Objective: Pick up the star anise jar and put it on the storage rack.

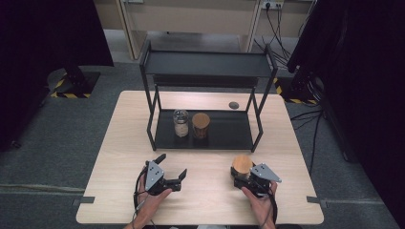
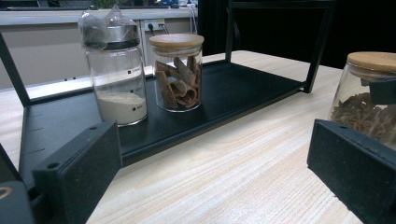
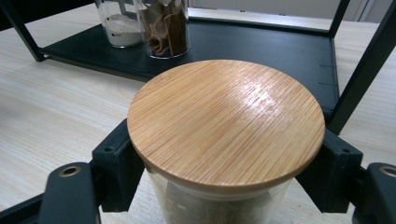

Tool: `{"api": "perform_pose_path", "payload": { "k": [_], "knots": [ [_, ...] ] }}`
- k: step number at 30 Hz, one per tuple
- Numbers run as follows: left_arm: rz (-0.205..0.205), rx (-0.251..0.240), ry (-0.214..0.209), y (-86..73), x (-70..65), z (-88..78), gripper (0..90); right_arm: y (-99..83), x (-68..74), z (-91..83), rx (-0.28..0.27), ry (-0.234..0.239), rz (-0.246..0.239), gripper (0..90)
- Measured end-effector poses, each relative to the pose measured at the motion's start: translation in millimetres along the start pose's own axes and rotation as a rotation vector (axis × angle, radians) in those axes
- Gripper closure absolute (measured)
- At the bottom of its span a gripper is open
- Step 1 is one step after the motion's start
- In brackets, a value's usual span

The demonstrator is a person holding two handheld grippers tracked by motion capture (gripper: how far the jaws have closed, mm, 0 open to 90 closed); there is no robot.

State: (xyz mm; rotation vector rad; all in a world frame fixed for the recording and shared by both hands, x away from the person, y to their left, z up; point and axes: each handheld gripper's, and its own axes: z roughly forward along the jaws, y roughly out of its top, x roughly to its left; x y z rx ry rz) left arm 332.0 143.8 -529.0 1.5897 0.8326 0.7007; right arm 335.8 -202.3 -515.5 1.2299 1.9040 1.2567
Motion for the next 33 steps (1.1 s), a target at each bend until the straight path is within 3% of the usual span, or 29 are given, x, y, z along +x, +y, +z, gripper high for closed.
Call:
{"api": "perform_pose_path", "payload": {
  "k": [8,33],
  "knots": [
    [0.002,0.000,0.000,0.0,-0.2,0.0,2.6,6.1,3.0,-6.4,-0.043,-0.003,-0.014,25.6],
    [0.000,0.001,0.000,0.0,-0.1,0.3,2.6,24.7,14.8,-3.6,-0.055,0.061,-0.062,25.6]
  ]
}}
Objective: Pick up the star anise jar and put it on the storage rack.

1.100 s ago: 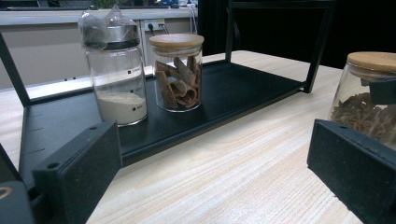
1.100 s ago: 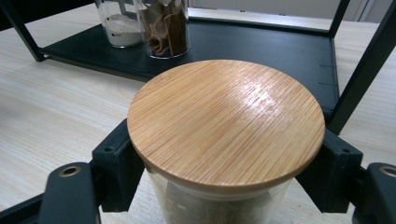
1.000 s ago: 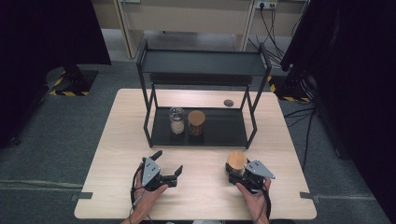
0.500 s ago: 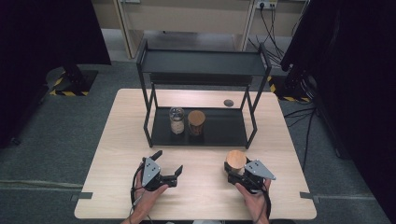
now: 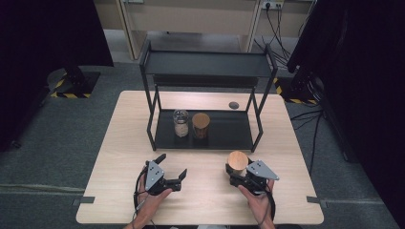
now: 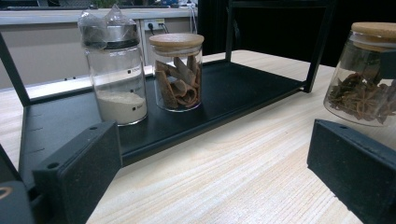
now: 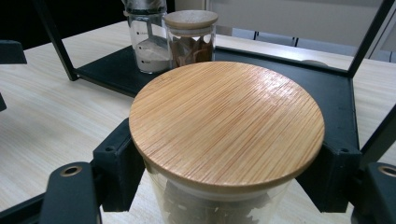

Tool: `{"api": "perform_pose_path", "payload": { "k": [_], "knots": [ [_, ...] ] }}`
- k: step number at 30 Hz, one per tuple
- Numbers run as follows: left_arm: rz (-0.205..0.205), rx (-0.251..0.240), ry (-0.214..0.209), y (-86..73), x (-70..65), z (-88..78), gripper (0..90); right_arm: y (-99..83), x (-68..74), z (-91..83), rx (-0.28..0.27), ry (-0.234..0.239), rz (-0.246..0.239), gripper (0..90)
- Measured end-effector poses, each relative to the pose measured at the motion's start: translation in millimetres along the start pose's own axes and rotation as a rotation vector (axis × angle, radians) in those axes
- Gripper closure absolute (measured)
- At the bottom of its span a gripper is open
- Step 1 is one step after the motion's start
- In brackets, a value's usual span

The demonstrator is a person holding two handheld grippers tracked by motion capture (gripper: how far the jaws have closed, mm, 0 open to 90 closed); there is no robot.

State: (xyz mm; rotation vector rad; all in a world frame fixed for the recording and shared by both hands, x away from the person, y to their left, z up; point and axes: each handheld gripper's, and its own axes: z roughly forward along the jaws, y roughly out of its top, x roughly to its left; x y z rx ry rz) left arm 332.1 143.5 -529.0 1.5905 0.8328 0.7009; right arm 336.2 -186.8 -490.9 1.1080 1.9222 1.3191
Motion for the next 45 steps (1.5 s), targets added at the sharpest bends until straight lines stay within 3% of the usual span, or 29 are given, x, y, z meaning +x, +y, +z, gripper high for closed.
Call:
{"api": "perform_pose_path", "payload": {
  "k": [20,45],
  "knots": [
    [-0.001,0.000,-0.001,0.0,0.2,-0.1,2.6,13.9,4.8,7.6,0.000,0.049,0.003,25.7],
    [0.000,-0.002,-0.001,-0.1,0.1,-0.2,2.6,28.4,8.6,15.6,-0.004,0.070,-0.023,25.7]
  ]
}}
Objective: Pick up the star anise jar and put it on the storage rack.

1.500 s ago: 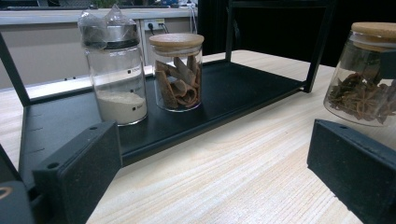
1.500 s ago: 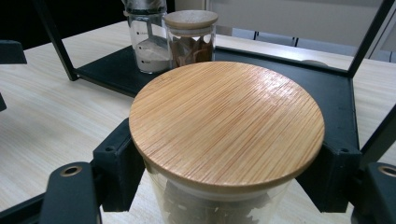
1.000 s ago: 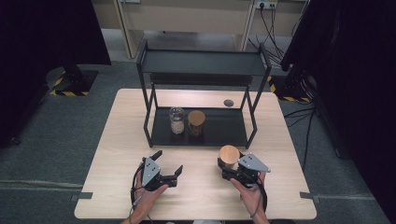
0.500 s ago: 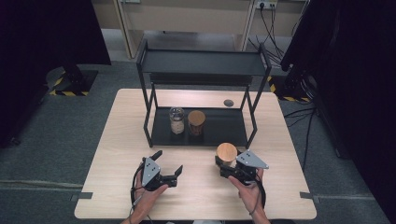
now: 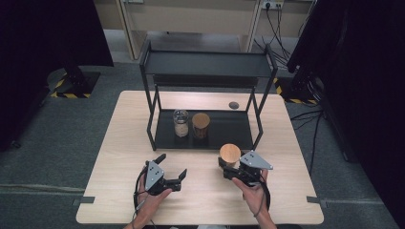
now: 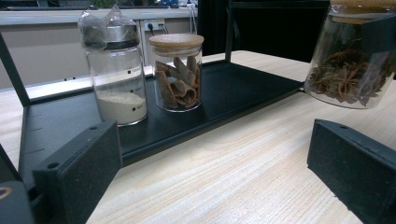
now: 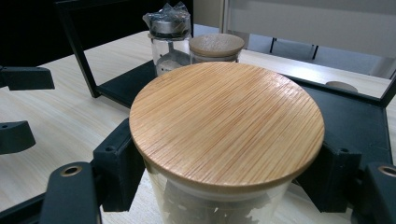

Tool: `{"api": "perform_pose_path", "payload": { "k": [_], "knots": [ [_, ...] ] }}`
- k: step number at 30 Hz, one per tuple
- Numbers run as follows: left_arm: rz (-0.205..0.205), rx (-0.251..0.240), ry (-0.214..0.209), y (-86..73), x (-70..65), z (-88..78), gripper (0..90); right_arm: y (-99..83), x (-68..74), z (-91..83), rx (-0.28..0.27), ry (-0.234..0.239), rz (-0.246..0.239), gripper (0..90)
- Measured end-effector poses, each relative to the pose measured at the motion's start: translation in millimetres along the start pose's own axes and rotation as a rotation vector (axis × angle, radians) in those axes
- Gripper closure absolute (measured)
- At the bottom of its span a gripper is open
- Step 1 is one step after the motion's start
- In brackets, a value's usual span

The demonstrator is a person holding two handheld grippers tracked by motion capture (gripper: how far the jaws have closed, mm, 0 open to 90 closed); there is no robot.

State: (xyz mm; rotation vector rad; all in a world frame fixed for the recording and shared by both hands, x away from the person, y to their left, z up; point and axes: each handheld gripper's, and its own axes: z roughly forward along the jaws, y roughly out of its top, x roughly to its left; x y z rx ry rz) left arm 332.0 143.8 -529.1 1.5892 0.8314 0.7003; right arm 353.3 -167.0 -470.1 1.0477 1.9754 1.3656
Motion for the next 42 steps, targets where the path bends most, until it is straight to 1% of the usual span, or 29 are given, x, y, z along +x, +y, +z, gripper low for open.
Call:
{"api": "perform_pose_path", "payload": {
  "k": [42],
  "knots": [
    [-0.001,0.000,0.000,0.0,0.1,0.0,2.6,12.3,-4.8,16.8,0.007,0.001,-0.004,25.7]
  ]
}}
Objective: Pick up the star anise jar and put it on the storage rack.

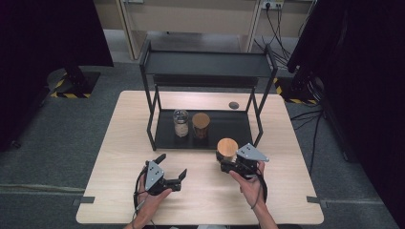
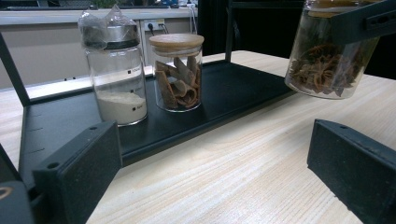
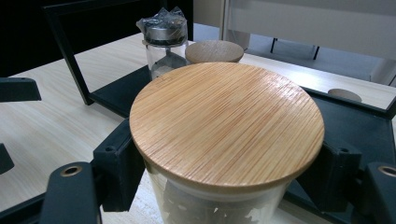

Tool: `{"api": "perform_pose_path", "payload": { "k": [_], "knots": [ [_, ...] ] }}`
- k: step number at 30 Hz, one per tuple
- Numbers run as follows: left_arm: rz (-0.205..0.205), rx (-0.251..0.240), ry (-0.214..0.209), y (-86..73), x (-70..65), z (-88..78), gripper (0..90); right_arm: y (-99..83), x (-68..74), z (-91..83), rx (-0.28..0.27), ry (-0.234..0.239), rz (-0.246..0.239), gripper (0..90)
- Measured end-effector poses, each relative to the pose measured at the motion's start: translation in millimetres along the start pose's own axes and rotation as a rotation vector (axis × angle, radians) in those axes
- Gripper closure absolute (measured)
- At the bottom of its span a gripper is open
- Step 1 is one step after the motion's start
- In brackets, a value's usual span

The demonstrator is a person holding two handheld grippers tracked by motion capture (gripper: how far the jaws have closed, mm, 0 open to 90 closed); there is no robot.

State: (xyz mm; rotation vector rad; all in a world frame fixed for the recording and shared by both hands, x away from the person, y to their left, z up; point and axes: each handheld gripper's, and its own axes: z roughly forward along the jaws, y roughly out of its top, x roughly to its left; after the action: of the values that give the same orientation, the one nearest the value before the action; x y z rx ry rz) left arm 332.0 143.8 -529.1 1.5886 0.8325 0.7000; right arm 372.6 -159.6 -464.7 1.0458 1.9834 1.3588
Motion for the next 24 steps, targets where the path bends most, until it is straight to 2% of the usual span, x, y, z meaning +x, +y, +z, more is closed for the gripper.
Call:
{"api": "perform_pose_path", "payload": {
  "k": [24],
  "knots": [
    [0.000,0.000,-0.001,0.0,0.0,0.0,2.6,5.6,-3.4,9.6,0.003,-0.001,0.001,25.7]
  ]
}}
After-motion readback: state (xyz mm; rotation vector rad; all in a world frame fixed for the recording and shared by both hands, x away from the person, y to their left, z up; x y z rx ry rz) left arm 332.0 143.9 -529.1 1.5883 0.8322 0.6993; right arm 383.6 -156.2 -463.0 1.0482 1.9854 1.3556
